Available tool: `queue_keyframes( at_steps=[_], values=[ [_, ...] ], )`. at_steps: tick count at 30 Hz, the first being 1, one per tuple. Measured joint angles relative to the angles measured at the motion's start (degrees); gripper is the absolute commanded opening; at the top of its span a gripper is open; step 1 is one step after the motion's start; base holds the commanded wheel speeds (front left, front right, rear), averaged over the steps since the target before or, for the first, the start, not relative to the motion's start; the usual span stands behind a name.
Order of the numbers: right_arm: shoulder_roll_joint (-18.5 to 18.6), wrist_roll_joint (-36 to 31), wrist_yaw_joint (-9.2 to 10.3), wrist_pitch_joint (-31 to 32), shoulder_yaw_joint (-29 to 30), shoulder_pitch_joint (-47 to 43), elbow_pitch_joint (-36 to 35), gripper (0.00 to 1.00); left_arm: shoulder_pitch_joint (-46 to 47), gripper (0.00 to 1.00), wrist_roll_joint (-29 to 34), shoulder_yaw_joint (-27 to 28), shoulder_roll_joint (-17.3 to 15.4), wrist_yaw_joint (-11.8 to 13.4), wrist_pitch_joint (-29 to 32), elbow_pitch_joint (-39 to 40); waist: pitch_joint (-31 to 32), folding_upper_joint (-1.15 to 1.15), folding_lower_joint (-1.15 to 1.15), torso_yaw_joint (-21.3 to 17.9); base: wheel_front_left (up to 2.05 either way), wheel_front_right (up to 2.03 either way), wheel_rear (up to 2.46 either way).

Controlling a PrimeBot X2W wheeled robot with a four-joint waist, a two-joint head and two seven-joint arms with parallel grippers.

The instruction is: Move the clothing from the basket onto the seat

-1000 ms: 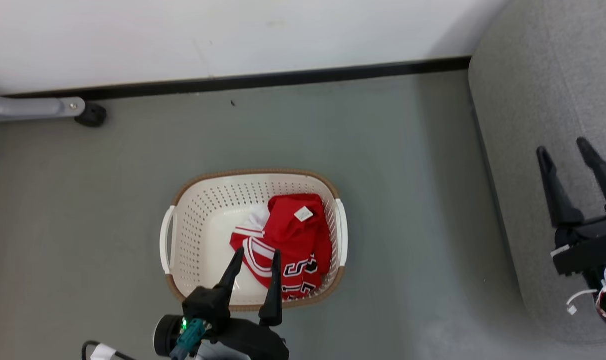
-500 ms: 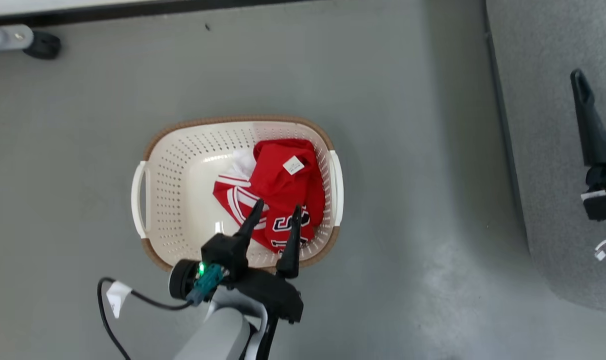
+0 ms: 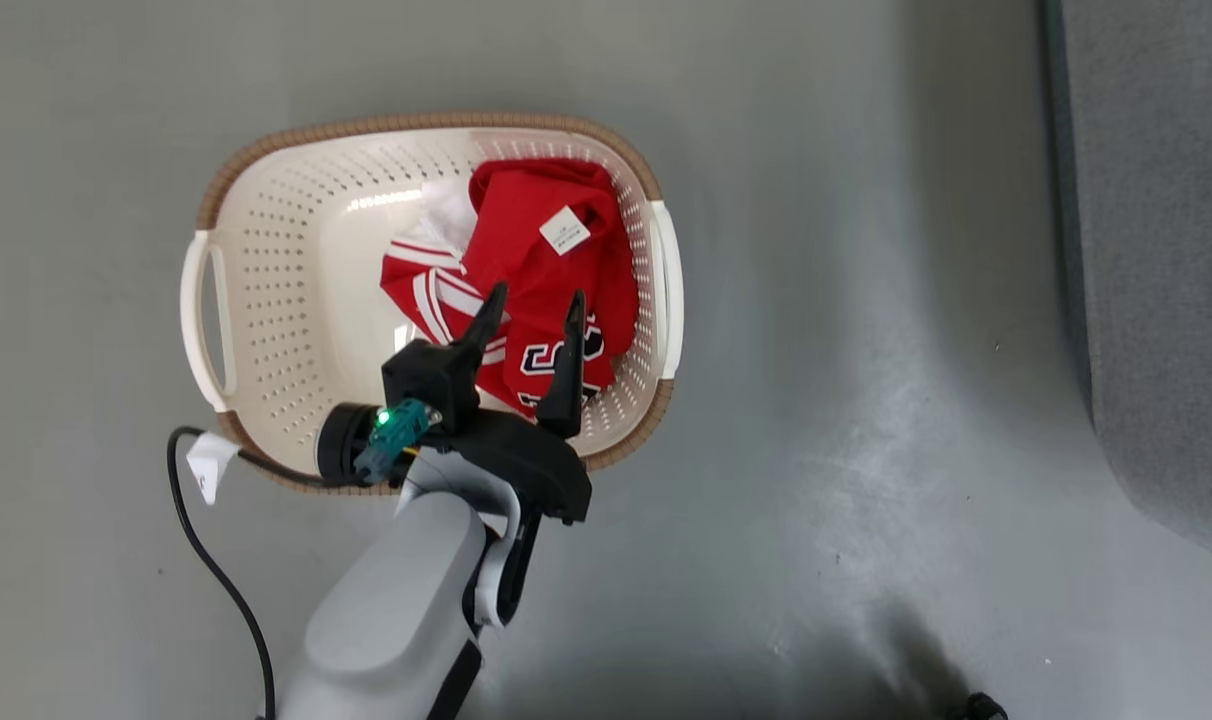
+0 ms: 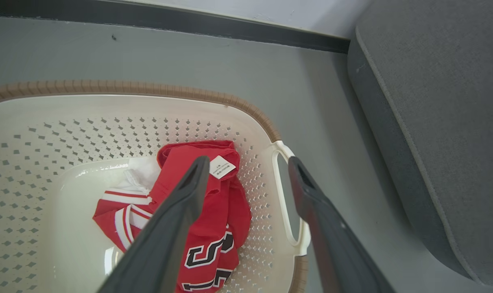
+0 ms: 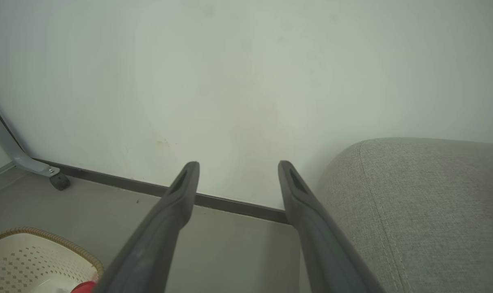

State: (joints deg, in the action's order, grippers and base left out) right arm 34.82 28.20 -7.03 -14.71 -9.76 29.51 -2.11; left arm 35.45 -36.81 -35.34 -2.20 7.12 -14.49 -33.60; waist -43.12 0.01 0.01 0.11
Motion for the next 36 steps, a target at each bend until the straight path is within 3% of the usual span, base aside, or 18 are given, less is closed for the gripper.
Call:
queue_keyframes(
  at_steps=[17,36],
  values=[
    [3.14,-0.15,-0.03,0.00,0.19,3.17,-8.26,1.00,12.76,1.00,-2.46,1.27,0.16,0.00,0.00,-13.12,-11.72,0.00,0.00,-0.39,0.00,0.00,0.00],
    [5.03,0.53,-0.03,-0.01,-0.45,3.96,-11.89,1.00,21.14,1.00,-6.76,0.57,0.34,0.00,0.00,-21.62,-17.45,-0.01,0.00,-1.33,0.00,0.00,0.00]
  ],
)
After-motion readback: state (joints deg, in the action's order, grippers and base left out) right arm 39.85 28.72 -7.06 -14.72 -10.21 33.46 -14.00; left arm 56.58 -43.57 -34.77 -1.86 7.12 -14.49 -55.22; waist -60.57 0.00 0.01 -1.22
